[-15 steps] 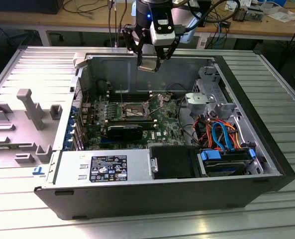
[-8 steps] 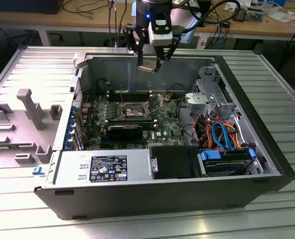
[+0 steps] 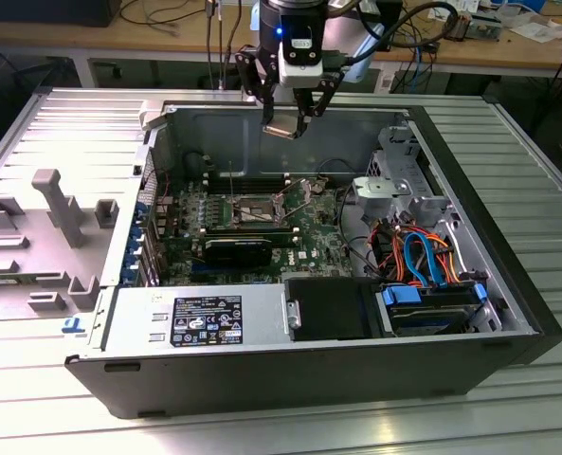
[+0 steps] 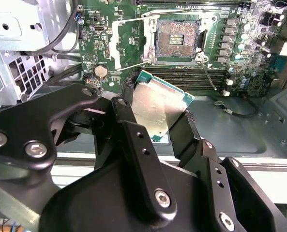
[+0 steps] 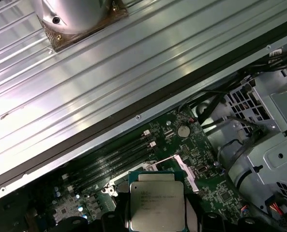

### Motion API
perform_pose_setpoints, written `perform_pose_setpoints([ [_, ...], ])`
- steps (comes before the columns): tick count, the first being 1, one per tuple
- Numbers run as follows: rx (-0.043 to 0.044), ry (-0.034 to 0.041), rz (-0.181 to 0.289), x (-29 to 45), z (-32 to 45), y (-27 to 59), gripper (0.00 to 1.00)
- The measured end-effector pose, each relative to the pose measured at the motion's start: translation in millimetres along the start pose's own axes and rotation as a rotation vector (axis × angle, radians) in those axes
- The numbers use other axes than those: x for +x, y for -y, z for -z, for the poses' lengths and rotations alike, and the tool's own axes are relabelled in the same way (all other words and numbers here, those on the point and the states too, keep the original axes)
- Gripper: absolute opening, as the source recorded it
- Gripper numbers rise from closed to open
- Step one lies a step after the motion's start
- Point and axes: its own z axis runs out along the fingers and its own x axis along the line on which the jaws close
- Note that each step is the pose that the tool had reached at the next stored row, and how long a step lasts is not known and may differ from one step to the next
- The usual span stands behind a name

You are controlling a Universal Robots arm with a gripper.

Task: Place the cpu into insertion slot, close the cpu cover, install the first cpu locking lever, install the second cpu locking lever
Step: 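Place the cpu into insertion slot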

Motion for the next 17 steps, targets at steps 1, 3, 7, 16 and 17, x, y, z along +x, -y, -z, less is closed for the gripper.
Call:
perform_pose_setpoints([
  [1,-0.0001,0.0000,-0.001,0.0,0.0,0.0,0.54],
  [3,-0.0001,0.0001,-0.001,0.0,0.0,0.0,0.54],
  [7,-0.0001,0.0001,-0.001,0.0,0.0,0.0,0.54],
  [16,-0.0010,0.0041,-0.053,0.0,-0.3,0.0,0.54],
  [17,-0.0013,0.0053,-0.067,0.0,-0.3,0.0,0.54],
])
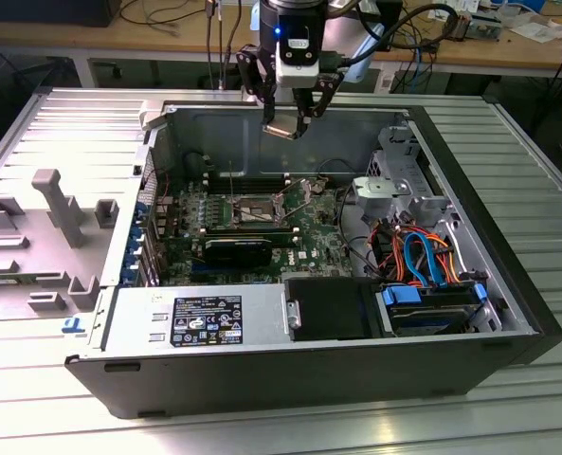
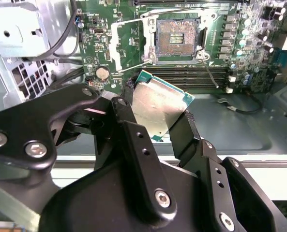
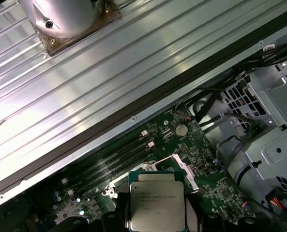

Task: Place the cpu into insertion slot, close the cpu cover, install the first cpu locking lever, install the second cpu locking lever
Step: 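Place the cpu into insertion slot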

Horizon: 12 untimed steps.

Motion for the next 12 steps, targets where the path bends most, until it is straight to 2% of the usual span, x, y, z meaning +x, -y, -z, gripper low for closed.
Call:
perform_pose_setpoints([
  [3,-0.0008,0.0029,-0.037,0.0,-0.2,0.0,0.54],
  [4,-0.0016,0.0067,-0.086,0.0,-0.5,0.0,0.54],
  [7,-0.0024,0.0102,-0.129,0.0,-0.7,0.1,0.54],
  [12,-0.0025,0.0107,-0.136,-1.0,-0.7,1.5,0.54],
])
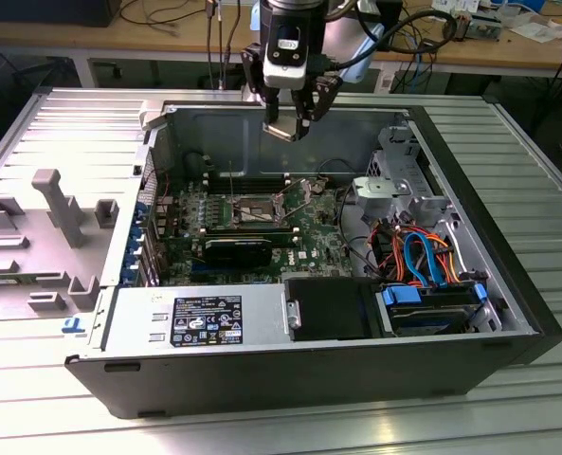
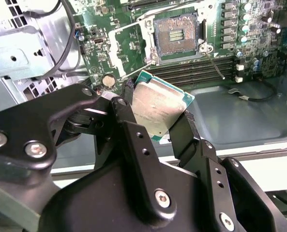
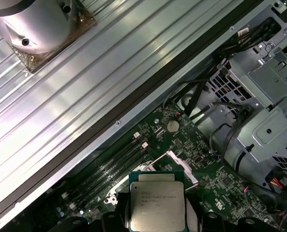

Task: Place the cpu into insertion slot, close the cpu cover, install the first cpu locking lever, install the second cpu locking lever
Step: 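Place the cpu into insertion slot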

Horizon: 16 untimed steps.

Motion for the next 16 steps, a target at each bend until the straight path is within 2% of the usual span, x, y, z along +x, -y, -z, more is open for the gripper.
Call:
perform_pose_setpoints([
  [8,0.0000,0.0007,-0.008,-1.2,0.1,1.4,0.54],
  [16,-0.0018,0.0076,-0.096,-1.3,-0.3,1.5,0.54],
])
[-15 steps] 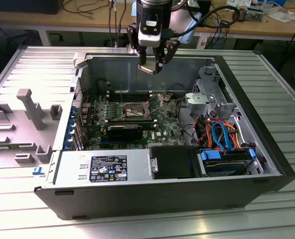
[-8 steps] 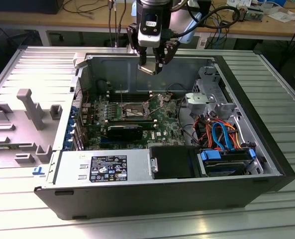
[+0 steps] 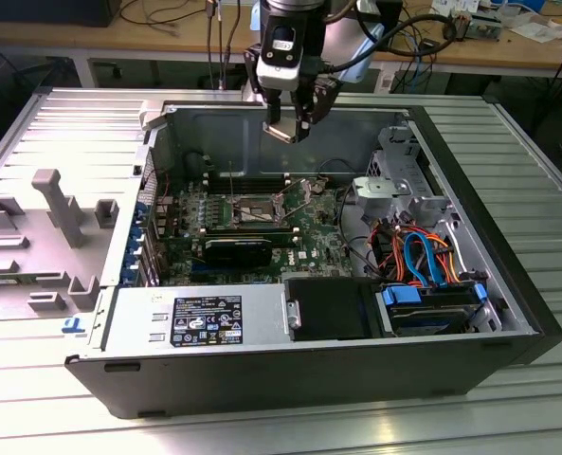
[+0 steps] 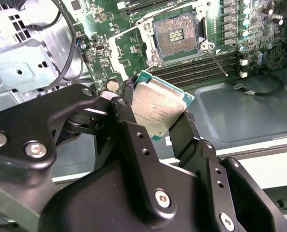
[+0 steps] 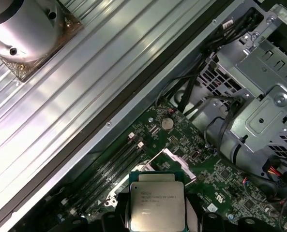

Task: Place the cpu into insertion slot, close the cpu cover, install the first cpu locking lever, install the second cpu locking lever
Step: 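Place the cpu into insertion slot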

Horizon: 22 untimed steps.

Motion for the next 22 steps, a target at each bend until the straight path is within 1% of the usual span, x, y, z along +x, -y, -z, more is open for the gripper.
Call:
perform_pose_setpoints([
  [8,-0.0013,0.0057,-0.072,0.0,-0.2,0.0,0.54],
  [22,-0.0034,0.0144,-0.182,0.0,-0.5,0.0,0.54],
])
